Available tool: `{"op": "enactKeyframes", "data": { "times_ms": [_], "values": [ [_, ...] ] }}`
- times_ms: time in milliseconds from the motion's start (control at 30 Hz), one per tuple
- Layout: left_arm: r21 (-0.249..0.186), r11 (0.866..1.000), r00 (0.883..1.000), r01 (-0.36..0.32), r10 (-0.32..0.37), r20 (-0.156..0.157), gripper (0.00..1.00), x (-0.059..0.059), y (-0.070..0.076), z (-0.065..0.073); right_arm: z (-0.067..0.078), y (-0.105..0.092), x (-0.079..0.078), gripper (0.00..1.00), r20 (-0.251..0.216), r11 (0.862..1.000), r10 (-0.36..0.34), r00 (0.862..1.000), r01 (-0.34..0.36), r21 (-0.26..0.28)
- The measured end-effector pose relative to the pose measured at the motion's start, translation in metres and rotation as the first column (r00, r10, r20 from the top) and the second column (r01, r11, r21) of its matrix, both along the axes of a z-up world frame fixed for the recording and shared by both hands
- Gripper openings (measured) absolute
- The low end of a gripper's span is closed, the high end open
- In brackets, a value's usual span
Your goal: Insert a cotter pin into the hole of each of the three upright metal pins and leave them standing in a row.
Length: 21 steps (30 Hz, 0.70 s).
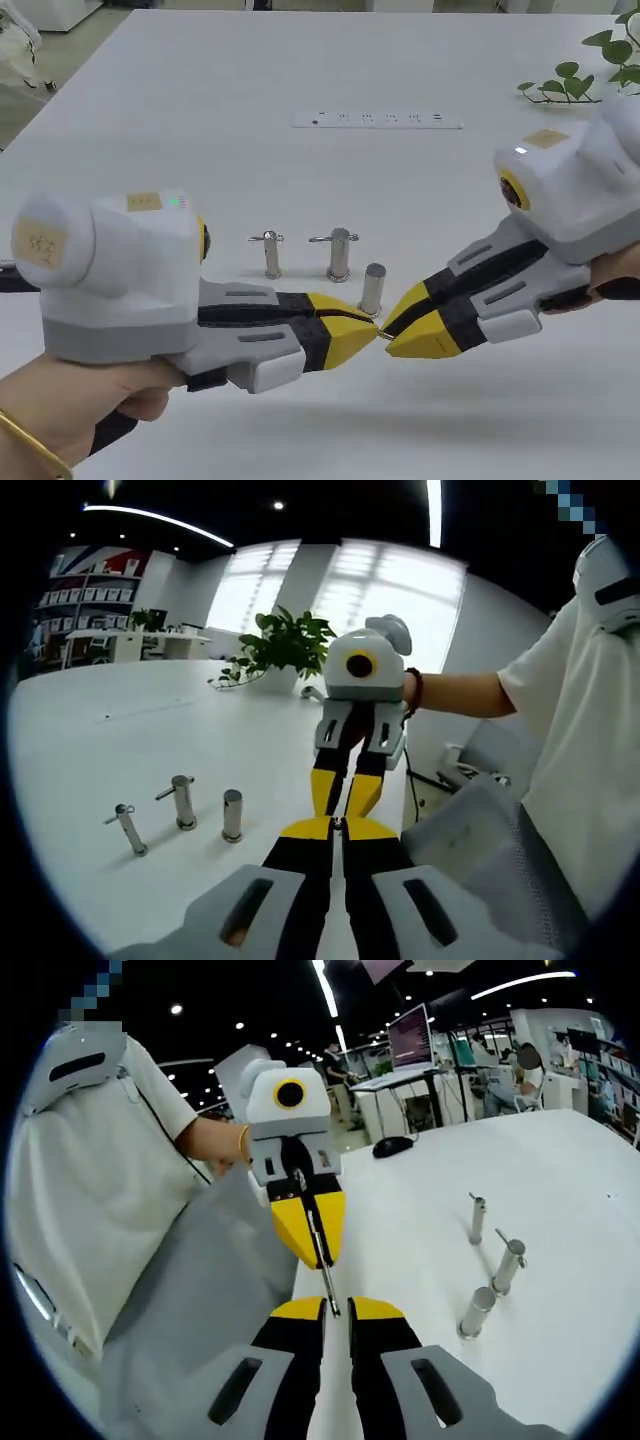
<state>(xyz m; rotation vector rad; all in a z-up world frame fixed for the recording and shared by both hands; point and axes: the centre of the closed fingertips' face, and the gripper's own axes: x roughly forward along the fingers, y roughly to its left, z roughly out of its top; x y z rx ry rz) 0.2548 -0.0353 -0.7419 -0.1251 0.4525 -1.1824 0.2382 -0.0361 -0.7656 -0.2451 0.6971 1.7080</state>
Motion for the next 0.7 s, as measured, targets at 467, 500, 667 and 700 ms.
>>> {"op": "enactKeyframes", "data": {
  "times_ms": [467,500,667,700],
  "values": [
    [0.009,1.000,1.000,0.004,-0.004,0.013,0.01,-0.0014,0.0002,-0.0019,-0.0014,-0.0016,-0.0025,0.04,0.112,0.997,0.076,0.991,-0.073,-0.023],
    [0.011,1.000,1.000,-0.001,0.000,0.016,0.01,-0.0006,0.0004,-0.0023,-0.0017,-0.0016,-0.0014,0.04,0.116,0.997,0.072,0.991,-0.070,-0.027],
    [0.023,0.999,0.999,-0.024,0.023,0.040,0.02,0.0039,0.0007,-0.0039,-0.0023,-0.0027,0.0031,0.03,0.155,0.996,0.078,0.985,-0.070,-0.054],
    [0.018,0.999,0.999,-0.031,0.030,0.032,0.02,0.0045,0.0004,-0.0040,-0.0021,-0.0032,0.0038,0.03,0.166,0.995,0.084,0.983,-0.074,-0.063]
  ]
}}
